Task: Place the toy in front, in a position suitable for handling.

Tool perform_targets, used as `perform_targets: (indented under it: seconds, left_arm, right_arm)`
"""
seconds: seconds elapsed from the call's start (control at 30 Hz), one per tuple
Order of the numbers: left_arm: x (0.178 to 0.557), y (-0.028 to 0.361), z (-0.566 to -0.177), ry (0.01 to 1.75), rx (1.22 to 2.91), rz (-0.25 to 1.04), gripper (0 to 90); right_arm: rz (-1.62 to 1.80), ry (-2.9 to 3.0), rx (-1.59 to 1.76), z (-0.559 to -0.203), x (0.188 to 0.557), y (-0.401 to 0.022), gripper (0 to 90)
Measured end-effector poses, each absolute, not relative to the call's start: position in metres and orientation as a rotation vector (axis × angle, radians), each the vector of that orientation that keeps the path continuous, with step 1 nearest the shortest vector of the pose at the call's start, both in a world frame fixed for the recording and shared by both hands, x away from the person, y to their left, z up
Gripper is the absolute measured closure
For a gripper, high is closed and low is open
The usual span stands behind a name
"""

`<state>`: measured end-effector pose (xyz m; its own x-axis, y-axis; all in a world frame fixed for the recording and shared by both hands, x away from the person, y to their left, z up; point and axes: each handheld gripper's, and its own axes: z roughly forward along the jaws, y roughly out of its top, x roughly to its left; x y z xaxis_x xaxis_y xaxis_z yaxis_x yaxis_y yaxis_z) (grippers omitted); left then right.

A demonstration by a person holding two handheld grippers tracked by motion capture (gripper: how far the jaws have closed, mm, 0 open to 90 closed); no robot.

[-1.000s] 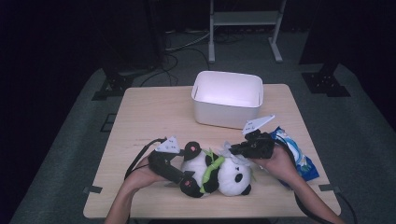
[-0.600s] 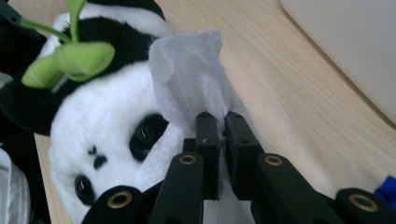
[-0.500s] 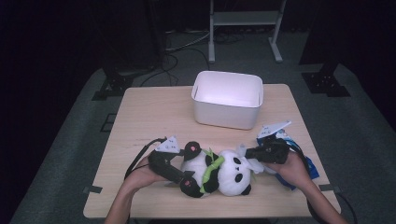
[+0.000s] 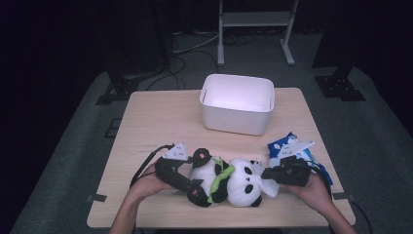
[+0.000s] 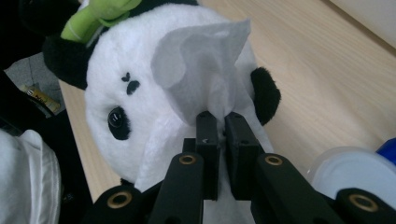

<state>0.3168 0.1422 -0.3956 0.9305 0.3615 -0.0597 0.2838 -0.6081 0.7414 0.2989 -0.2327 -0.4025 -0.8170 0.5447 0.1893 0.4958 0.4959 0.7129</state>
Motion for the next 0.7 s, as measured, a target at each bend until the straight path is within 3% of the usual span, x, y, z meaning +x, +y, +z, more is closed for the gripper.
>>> perform_targets:
  seconds: [0.33, 0.7]
  left_arm:
    - [0.317, 0.139, -0.397, 0.447, 2.273, 0.124, 14.2]
    - [0.313, 0.145, -0.386, 0.436, 2.236, 0.139, 14.1]
  right_arm:
    - [1.303, 2.657, 0.892, -0.398, 0.276, -0.232, 84.2]
    - [1.321, 2.697, 0.759, -0.389, 0.262, -0.201, 83.8]
